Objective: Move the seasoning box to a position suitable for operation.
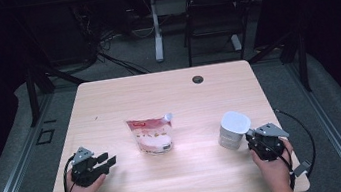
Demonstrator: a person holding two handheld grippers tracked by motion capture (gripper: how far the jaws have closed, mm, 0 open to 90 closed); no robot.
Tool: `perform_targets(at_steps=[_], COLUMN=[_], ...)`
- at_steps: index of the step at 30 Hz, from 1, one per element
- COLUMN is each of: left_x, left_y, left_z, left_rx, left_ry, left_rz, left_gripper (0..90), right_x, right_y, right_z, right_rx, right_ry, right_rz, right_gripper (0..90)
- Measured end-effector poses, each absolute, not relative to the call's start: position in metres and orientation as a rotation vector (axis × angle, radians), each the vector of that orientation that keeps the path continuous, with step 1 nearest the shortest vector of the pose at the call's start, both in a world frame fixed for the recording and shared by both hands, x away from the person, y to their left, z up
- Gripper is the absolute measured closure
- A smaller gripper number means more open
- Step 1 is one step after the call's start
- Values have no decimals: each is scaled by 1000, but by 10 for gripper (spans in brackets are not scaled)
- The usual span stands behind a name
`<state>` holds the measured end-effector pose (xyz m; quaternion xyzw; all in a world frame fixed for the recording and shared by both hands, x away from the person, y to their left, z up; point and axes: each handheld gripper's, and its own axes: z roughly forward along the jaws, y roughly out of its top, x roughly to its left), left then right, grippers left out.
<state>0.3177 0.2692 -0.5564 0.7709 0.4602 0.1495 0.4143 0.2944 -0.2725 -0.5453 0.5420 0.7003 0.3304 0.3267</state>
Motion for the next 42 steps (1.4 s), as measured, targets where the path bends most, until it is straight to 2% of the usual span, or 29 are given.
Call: perform_targets(at_steps=[28, 42], left_x=[318, 318], left_y=[267, 267], left_z=[-557, -556], left_rx=[1925, 1943], left_ry=[1152, 1138], left_rz=[386, 390], left_gripper=[585, 581], right_x=[284, 267], right_y=[-263, -238], right_z=[-542, -539], right_rx=[1328, 1196], right_ry=[1976, 2122], right_rz=[915, 951], right_gripper=[697, 696])
